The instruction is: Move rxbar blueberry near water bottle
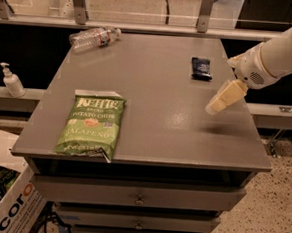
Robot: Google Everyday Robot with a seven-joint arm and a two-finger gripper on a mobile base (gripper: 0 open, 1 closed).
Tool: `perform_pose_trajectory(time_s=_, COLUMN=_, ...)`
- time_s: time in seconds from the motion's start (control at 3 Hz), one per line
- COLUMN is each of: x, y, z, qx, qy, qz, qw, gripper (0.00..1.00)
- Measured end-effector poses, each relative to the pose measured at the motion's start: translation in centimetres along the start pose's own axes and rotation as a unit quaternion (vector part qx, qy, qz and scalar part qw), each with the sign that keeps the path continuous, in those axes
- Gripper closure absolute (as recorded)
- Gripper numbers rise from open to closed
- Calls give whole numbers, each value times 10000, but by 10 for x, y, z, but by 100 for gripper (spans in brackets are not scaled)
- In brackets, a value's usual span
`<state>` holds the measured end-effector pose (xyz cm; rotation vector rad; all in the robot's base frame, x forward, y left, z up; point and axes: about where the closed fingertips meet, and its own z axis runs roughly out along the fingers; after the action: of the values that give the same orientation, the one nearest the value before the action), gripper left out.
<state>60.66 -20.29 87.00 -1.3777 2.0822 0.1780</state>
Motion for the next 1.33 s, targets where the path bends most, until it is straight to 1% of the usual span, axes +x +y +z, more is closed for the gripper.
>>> perform_pose_trajectory(time_s=0.33, x=1, y=-4, z=3, qx=32, qy=-217, qz=85, qw=9997, gripper=0)
perform_pose_trajectory(time_s=0.67, x=-6, y=-16, z=15, qx=193, qy=-522, qz=40, qw=9984, gripper=0)
perform_pose_trajectory(time_s=1.0, x=-15, y=-36, z=30, qx=510, qy=-697, qz=86, qw=9962, gripper=0)
perform_pose_trajectory(time_s=1.33, x=-22, y=-59, z=48, qx=792, qy=-766, qz=306, qw=9934, gripper=0)
